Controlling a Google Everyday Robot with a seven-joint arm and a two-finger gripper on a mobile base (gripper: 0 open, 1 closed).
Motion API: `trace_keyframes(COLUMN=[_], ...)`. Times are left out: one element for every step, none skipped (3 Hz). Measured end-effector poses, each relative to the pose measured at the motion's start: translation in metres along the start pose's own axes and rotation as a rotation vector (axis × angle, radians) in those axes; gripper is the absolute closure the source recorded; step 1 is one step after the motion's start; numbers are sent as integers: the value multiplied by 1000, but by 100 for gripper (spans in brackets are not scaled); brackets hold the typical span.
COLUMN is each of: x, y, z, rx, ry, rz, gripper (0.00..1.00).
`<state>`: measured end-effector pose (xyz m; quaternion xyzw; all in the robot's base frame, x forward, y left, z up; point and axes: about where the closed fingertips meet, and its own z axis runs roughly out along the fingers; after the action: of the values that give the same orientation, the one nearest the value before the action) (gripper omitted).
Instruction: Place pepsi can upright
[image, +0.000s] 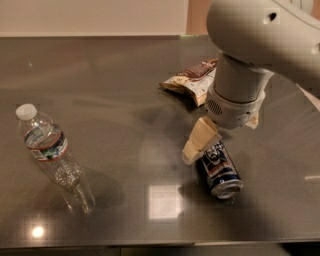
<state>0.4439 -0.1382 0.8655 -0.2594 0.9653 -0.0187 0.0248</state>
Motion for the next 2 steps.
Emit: trace_keyframes(x=[6,11], y=[7,16], z=[7,16], rx=[0,-9], ry=[27,46], rz=[28,38], gripper=[0,17])
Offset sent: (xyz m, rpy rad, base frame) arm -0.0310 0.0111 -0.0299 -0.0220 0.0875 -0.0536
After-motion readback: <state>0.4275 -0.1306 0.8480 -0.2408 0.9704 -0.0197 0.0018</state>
